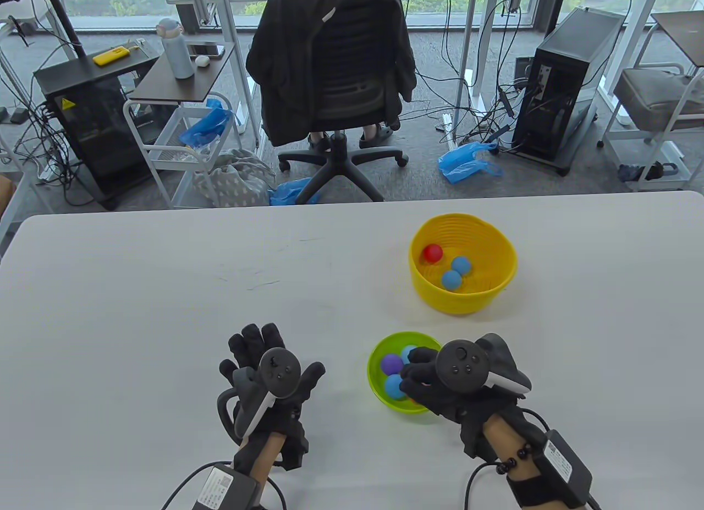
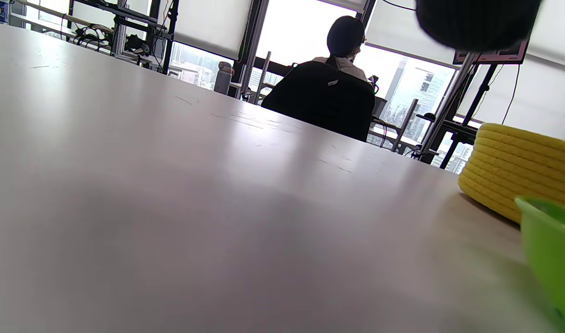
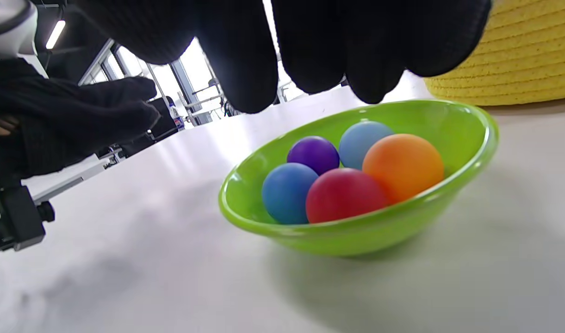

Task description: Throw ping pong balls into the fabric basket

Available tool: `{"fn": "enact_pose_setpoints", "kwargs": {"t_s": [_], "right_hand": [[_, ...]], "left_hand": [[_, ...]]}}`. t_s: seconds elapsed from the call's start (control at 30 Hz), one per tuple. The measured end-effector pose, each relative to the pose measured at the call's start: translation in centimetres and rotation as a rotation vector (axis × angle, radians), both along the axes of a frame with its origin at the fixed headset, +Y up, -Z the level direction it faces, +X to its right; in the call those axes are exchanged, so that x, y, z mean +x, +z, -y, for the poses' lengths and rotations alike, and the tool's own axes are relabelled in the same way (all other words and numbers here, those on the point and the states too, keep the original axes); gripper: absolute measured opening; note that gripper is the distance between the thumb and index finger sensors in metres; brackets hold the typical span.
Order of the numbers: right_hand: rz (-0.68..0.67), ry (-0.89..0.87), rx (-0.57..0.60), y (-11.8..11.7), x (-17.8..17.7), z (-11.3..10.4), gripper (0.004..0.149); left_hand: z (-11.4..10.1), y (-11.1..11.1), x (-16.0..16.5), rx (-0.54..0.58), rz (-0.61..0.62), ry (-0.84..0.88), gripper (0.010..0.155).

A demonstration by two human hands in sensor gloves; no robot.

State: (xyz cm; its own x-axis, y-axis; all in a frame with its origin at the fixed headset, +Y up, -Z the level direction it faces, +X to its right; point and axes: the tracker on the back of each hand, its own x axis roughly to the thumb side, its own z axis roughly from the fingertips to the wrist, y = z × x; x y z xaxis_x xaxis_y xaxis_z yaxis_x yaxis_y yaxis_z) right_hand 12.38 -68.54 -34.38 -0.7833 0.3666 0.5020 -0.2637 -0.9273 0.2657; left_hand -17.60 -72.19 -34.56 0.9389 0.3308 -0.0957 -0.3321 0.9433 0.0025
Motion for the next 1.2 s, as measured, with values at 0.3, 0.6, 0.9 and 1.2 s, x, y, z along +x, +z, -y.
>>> {"fn": "enact_pose_setpoints", "kwargs": {"t_s": [0.3,0.6,0.9,1.2], "right_hand": [[-0.012,0.115,-0.024,0.0,-1.7,1.8,0.049],[-0.004,0.191,-0.043,-0.1,-2.5,3.2,0.051],[0.002,0.229,-0.073,-0.3,-2.8,4.1,0.053],[0.008,0.231,-0.085,-0.6,-2.9,4.7,0.054]], "left_hand": [[-0.1,0.0,-0.1,-0.002,-0.002,0.006,0.104],[-0.1,0.1,-0.1,0.002,-0.004,0.007,0.104],[-0.2,0.1,-0.1,0.007,-0.004,0.008,0.104],[-0.2,0.1,-0.2,0.010,-0.004,0.012,0.104]]}}
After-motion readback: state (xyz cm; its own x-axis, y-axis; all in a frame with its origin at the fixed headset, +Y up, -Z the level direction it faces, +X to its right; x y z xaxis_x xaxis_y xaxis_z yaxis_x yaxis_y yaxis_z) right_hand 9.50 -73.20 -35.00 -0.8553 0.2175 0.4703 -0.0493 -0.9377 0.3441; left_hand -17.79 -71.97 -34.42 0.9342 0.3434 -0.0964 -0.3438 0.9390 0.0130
